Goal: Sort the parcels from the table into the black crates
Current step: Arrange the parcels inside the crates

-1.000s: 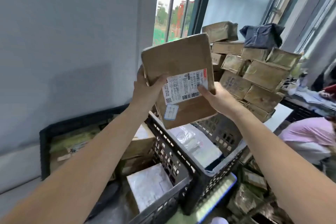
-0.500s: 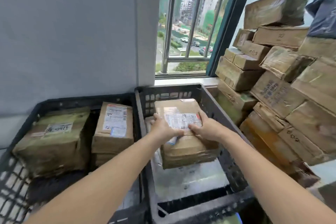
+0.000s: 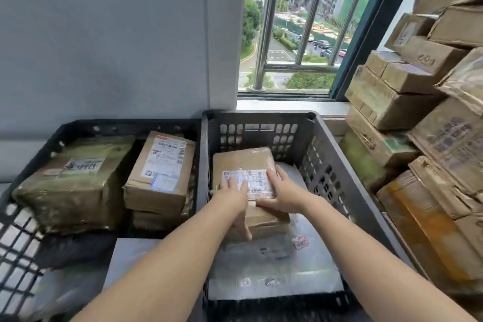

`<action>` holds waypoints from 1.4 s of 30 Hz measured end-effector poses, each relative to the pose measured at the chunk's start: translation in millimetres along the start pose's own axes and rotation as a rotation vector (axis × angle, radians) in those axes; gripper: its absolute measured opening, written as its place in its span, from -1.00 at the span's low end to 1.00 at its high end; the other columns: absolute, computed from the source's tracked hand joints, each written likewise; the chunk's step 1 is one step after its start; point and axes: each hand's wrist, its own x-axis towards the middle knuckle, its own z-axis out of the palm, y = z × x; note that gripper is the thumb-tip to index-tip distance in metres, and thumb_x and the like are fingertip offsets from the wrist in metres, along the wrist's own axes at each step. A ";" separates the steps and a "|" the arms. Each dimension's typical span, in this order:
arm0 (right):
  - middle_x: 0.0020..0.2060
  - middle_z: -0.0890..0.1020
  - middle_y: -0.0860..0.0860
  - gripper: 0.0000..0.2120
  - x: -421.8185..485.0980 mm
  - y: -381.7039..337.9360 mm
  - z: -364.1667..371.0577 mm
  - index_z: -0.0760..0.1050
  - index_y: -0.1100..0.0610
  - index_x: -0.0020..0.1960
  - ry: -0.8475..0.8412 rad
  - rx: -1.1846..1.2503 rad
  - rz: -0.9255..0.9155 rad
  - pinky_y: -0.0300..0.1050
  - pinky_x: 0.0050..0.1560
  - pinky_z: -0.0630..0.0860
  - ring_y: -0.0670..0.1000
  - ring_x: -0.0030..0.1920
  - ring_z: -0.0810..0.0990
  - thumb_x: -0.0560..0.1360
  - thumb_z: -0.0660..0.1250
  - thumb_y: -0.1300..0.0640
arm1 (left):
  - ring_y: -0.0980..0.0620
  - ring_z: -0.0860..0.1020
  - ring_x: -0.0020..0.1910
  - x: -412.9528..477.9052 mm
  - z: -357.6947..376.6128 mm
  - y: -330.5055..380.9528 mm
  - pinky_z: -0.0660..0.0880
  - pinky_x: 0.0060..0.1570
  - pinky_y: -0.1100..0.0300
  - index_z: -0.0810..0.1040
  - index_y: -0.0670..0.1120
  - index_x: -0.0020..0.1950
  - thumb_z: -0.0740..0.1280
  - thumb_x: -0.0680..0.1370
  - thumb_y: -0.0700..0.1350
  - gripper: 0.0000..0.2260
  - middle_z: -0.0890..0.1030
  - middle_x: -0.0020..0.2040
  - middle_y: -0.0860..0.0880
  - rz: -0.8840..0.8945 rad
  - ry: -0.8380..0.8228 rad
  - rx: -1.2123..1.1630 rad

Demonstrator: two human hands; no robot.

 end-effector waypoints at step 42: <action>0.61 -0.11 -0.05 -0.16 -57.5 -182.4 -78.8 -0.17 -0.11 0.61 0.387 -0.428 -0.186 0.32 0.52 -0.04 0.05 0.60 -0.15 0.51 0.06 -0.45 | -0.21 -0.23 0.59 -166.5 -60.3 -167.7 -0.07 0.47 -0.33 -0.24 0.00 0.62 0.07 0.48 0.50 -0.06 -0.18 0.63 -0.13 -0.219 0.537 0.276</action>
